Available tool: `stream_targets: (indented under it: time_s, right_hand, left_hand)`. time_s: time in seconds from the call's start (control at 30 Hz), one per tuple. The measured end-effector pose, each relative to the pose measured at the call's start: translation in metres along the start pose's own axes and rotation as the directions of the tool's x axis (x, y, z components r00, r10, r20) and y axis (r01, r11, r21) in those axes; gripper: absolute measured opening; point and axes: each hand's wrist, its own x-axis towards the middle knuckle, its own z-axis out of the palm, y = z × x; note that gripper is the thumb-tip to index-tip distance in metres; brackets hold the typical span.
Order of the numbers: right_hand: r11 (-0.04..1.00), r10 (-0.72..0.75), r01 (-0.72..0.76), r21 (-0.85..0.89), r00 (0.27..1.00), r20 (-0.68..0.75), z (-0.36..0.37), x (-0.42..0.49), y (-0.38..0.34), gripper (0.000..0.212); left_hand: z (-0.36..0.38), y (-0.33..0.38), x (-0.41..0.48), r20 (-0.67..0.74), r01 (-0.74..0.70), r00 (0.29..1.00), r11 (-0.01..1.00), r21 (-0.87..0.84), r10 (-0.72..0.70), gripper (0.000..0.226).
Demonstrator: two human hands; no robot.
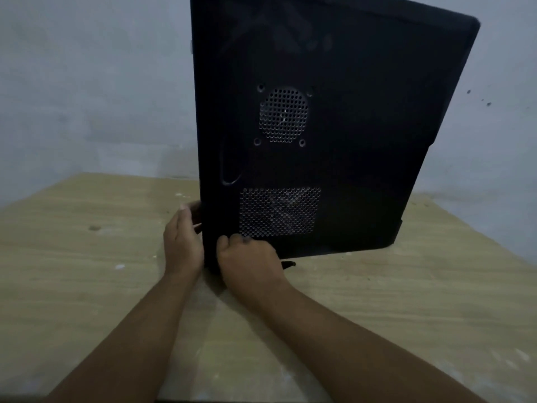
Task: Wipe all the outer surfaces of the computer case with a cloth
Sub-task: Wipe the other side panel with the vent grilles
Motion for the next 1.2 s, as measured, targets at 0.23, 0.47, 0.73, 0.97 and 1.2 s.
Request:
stream_targets:
  time_s: [0.23, 0.47, 0.73, 0.97, 1.2]
  right_hand:
    - [0.999, -0.014, 0.017, 0.037, 0.995, -0.101, 0.013, -0.005, 0.003, 0.018]
    - [0.996, 0.073, -0.073, -0.056, 0.997, 0.002, 0.002, -0.014, 0.039, 0.028]
    - [0.998, 0.029, -0.029, 0.054, 1.0, 0.007, -0.01, 0.011, -0.014, 0.011]
    - [0.998, -0.063, 0.063, 0.017, 0.998, 0.017, 0.0, 0.0, 0.0, 0.012]
    - [0.999, -0.01, 0.01, 0.033, 1.0, -0.003, -0.009, 0.002, 0.004, 0.018]
  left_hand:
    - [-0.006, 0.0, 0.005, 0.052, -0.009, 0.999, 1.0, -0.011, 0.01, 0.043]
    - [-0.008, -0.001, -0.001, 0.058, -0.147, 0.988, 0.986, 0.079, 0.143, 0.038]
    - [-0.01, 0.003, -0.001, 0.076, -0.099, 0.993, 0.993, 0.058, 0.095, 0.043]
    - [-0.013, 0.002, 0.011, 0.095, -0.006, 0.995, 1.0, -0.026, 0.009, 0.051]
    - [-0.009, 0.007, 0.008, 0.077, 0.078, 0.995, 0.993, -0.089, -0.071, 0.058]
